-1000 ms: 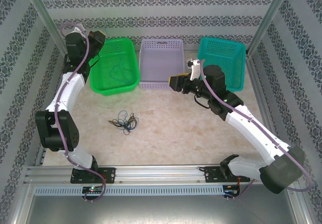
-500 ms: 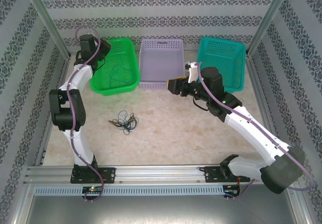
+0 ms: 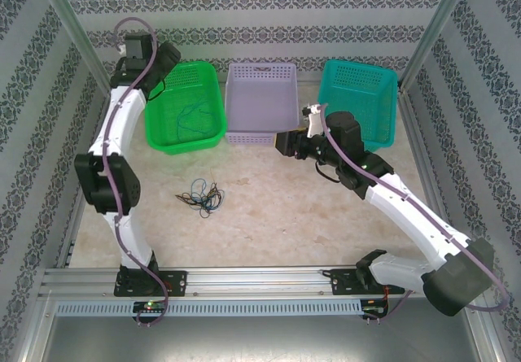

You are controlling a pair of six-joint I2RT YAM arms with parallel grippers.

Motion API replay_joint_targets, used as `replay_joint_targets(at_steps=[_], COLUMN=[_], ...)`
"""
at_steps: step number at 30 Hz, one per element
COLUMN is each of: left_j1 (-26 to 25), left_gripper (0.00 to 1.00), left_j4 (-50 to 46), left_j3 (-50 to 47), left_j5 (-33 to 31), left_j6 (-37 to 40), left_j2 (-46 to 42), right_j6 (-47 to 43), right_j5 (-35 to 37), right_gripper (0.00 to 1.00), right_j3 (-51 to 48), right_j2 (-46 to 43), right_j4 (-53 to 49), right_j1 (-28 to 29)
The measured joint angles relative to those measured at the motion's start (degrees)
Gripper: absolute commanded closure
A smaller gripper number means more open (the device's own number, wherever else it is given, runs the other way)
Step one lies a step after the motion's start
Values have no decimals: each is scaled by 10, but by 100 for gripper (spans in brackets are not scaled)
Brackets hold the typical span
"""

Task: Untangle the cables

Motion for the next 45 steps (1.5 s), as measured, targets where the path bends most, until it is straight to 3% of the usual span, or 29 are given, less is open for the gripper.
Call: replay_joint_targets(at_steps=[4,10,14,17,23,27,29,32,34,45], left_j1=[-11,-13,-41,-82,-127,-147,-158,-174,-190,-268], left_gripper=[33,52,53,44,38,42,51,84,99,100], left_j4=[-62,-107,-115,-114,-91,-69,-54,-31,-17,86], left_j3=[-79,-372,-574,-659,-680,-681,-682,-684,-687,-699], left_j5=[-16,11,61,95,116,116,116,109,98,125], left_j6=[-17,-88,-154,-191,-199,-187,-179,-165,-153,-107], left_j2=[-111,-303,-382,-400,-371,-328,-301,-264,-258,-278], right_j6=[0,-2,-1,5,37,65,79,102,114,180], right_j5=[14,31,33,26,0,-8,-8,-8,-7,4], right_gripper=[48,49,52,53,54,53,53,52,52,51], right_j3=[0,-2,-11,-11,0,20,30,44,51,51], right_j2=[21,52,70,108,223,267,278,290,298,320], right_j4=[-12,-49,-59,-60,-63,-59,-53,-41,-32,8], right_j1=[2,37,85,111,149,153,153,150,150,125])
